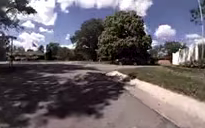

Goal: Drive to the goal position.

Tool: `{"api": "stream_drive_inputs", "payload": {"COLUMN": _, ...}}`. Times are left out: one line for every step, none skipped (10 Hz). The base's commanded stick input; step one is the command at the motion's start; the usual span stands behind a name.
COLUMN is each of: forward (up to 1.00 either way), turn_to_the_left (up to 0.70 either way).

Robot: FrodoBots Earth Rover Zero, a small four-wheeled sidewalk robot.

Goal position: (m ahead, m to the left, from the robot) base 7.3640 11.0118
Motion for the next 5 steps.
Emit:
{"api": "stream_drive_inputs", "payload": {"forward": 0.70, "turn_to_the_left": 0.00}}
{"api": "stream_drive_inputs", "payload": {"forward": 0.70, "turn_to_the_left": 0.00}}
{"api": "stream_drive_inputs", "payload": {"forward": 0.70, "turn_to_the_left": 0.00}}
{"api": "stream_drive_inputs", "payload": {"forward": 0.70, "turn_to_the_left": 0.00}}
{"api": "stream_drive_inputs", "payload": {"forward": 0.70, "turn_to_the_left": 0.00}}
